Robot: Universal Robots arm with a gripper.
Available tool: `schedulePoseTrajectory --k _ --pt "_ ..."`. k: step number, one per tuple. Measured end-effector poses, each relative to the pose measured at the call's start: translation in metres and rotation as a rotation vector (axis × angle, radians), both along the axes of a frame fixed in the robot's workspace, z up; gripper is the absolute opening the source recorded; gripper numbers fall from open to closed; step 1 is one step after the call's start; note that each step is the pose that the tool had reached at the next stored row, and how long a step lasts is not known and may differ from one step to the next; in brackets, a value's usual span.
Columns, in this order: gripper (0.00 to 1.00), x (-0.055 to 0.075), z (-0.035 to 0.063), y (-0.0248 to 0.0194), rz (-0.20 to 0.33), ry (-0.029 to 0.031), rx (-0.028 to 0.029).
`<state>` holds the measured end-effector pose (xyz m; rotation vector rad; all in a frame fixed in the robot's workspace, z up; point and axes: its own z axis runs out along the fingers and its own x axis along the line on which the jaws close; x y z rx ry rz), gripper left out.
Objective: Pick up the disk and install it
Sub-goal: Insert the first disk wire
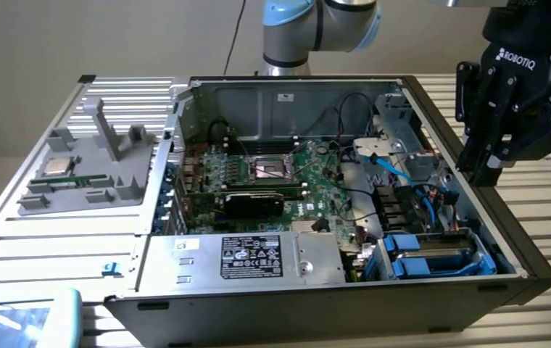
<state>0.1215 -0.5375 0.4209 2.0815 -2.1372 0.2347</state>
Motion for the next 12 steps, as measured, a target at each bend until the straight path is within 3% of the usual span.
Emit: schedulePoseTrajectory --k 2,6,12 --pt "0.31 0.0 0.0 0.0003 0.0 0.0 0.0" --pt "0.31 0.0 -0.0014 0.0076 0.0 0.0017 -0.0001" --pt "0.31 0.0 -0.0059 0.0118 0.0 0.0188 0.0039"
